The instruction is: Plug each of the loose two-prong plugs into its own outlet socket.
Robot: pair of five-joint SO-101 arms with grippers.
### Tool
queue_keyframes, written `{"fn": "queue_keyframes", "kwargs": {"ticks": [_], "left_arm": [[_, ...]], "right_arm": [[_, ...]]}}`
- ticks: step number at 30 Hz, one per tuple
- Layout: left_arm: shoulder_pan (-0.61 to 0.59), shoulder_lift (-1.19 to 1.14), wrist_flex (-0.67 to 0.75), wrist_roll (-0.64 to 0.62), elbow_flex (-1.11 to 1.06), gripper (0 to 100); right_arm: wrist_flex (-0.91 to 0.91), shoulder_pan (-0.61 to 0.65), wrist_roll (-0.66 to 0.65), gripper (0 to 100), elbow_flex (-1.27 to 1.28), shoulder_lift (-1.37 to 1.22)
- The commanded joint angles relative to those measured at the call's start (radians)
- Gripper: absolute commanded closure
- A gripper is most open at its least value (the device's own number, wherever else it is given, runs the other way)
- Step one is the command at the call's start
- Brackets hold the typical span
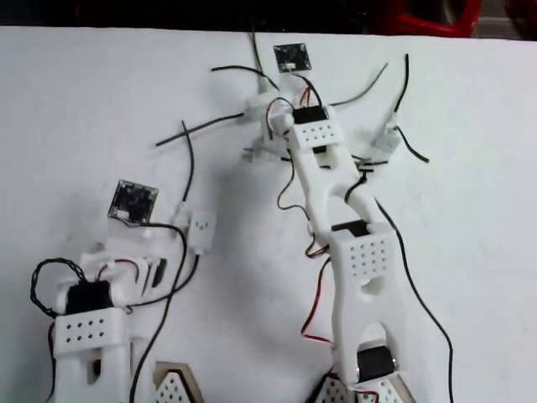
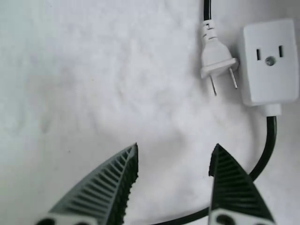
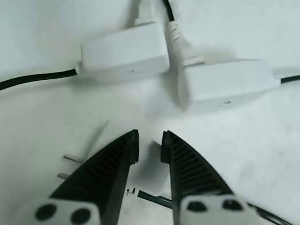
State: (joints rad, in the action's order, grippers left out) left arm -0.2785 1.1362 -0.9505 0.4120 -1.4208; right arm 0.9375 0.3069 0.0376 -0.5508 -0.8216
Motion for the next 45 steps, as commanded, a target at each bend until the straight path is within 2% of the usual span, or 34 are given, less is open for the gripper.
{"fn": "queue_keyframes", "kwargs": {"ticks": [1,8,17,21,29,37,45], "left_arm": [[-0.012,0.018,0.025,0.006,0.002,75],[-0.012,0.018,0.025,0.006,0.002,75],[-0.012,0.018,0.025,0.006,0.0,75],[-0.012,0.018,0.025,0.006,0.0,75],[-0.012,0.018,0.025,0.006,0.0,75],[-0.012,0.018,0.025,0.006,0.0,75],[-0.012,0.018,0.025,0.006,0.0,75]], "right_arm": [[0.051,0.036,0.0,92.9,0.012,0.039],[0.222,0.11,-0.011,92.9,0.008,0.047],[0.509,0.171,-0.149,93.3,0.009,0.071],[0.595,0.171,-0.206,98.3,0.011,0.139],[0.779,0.203,-0.213,89.2,0.015,0.351],[0.751,0.266,-0.213,88.9,0.313,0.587],[0.341,0.282,-0.239,88.9,0.773,0.713]]}}
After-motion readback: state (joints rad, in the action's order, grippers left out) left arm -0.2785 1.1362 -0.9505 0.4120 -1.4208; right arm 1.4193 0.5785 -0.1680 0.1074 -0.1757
